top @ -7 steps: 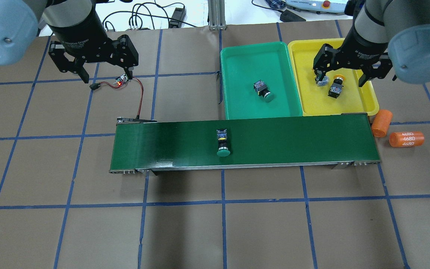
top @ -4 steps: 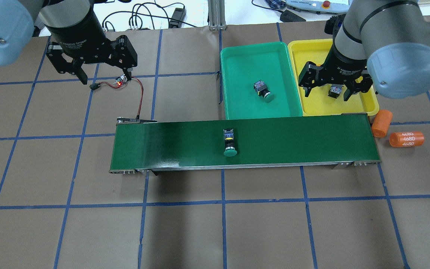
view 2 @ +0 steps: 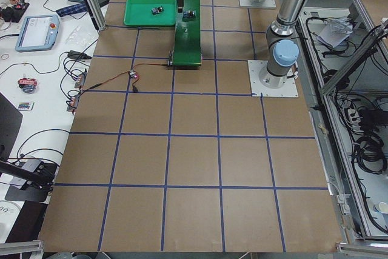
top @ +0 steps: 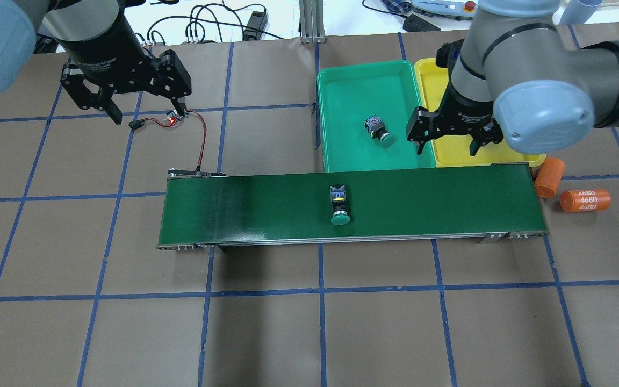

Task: Sort buttons by color to trays
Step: 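Move the right gripper back over the belt toward the green-capped button, then grasp the green-capped button on the belt with the right gripper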

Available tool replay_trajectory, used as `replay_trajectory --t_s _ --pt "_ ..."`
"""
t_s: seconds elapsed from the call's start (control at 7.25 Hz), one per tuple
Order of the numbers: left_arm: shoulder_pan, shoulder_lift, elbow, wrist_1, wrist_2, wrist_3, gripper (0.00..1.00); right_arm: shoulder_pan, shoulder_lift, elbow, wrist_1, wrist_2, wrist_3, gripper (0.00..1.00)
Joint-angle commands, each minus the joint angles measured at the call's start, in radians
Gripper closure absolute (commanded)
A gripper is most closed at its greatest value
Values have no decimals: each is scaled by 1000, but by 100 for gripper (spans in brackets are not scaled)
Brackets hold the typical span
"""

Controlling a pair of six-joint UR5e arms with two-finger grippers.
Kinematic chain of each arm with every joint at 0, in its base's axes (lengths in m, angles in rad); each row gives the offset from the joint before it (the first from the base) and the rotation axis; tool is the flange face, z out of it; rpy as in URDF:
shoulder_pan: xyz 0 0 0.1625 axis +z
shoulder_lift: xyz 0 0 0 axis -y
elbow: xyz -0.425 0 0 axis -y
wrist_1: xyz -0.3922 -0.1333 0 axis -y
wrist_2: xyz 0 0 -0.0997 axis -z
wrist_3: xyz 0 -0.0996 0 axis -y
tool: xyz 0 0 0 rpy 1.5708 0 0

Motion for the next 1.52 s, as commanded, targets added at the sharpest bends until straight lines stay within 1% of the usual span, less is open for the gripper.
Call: replay_trajectory --t_s 0.0,0.14,0.28,0.41,0.69,1.1,1.24,1.38 --pt "5 2 9 -1 -3 0 0 67 86 -1 -88 3 5 0" --pt "5 2 9 -1 -1 0 0 93 113 -1 -99 20 2 0" --pt "5 2 9 -1 -1 0 0 101 144 -1 -101 63 -3 0" --pt "5 0 9 -1 -4 0 0 101 158 -1 -128 87 -7 0" --pt "5 7 6 -2 -1 -1 0 102 172 1 -129 130 -9 0" --pt "5 5 0 -1 -3 -6 0 118 193 25 -121 111 5 0" --pt "6 13 0 -4 -1 -8 0 118 198 36 -121 112 10 28" --pt "5 13 -6 -4 0 -9 0 118 195 37 -100 109 14 73"
